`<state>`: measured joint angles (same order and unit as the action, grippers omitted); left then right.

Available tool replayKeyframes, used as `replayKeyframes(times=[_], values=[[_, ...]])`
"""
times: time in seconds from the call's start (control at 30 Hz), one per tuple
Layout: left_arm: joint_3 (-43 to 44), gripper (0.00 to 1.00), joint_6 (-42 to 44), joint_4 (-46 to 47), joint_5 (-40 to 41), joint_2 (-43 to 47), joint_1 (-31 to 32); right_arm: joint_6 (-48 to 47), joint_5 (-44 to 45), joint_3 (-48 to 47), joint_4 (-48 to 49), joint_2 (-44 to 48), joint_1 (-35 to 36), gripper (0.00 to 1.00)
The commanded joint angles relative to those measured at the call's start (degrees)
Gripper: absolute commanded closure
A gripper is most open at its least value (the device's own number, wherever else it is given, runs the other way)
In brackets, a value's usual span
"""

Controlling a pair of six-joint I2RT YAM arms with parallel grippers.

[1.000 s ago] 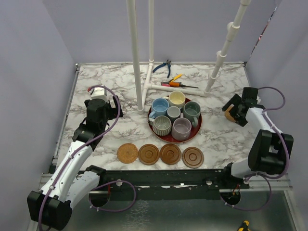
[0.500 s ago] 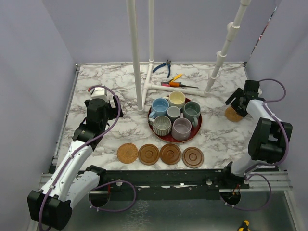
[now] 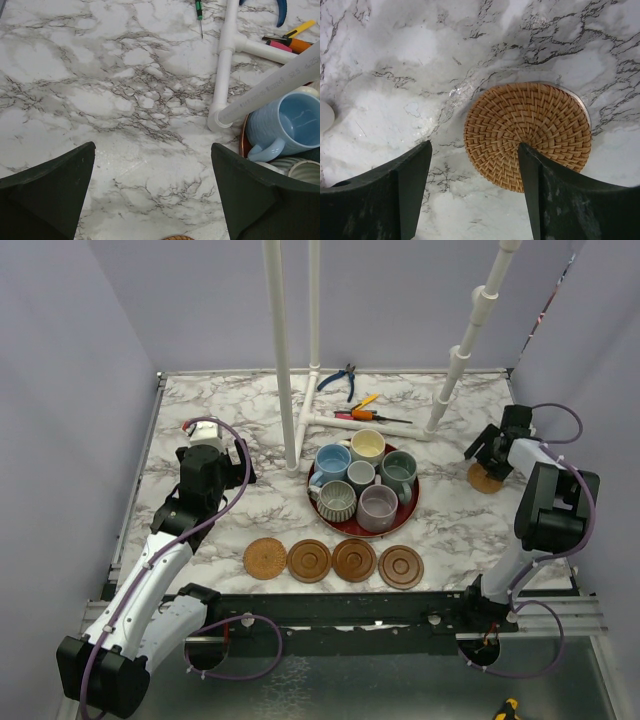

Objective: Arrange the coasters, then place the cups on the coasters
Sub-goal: Move the coaster to the corner of the board.

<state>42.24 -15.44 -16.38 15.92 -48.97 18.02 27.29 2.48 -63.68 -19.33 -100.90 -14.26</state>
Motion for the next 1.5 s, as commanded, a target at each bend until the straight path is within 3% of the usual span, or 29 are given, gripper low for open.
replayKeyframes(times=[0.0, 0.43, 0.73, 0.9, 1.03, 1.47], values=[[-0.58, 0.01, -0.05, 0.06, -1.28, 0.83, 0.17, -0.78, -3.42, -0.57, 0.09, -2.25, -0.34, 0.27], [-0.86, 0.01, 0.42, 0.54, -5.32, 0.83, 0.64, 3.24, -6.87, 8.73, -6.88, 1.75, 0.0, 0.24], [-0.81, 0.03, 0.87, 0.74, -8.81, -1.43, 4.04, 5.43, -2.93, 16.5, -13.06, 9.16, 3.72, 0.18], [-1.03, 0.04, -1.01, 0.83, -12.67, -2.18, 8.18, 8.05, 0.68, 18.96, -15.63, 11.37, 9.7, 0.15], [-2.75, 0.04, -7.52, 1.04, -15.09, -0.77, 12.1, 10.8, 0.36, 21.89, -16.24, 13.36, 12.95, 0.14], [-14.68, 0.13, -22.05, 6.83, -7.63, 1.98, 31.02, 20.33, 6.54, 24.42, -24.55, 20.44, 25.02, 0.14]])
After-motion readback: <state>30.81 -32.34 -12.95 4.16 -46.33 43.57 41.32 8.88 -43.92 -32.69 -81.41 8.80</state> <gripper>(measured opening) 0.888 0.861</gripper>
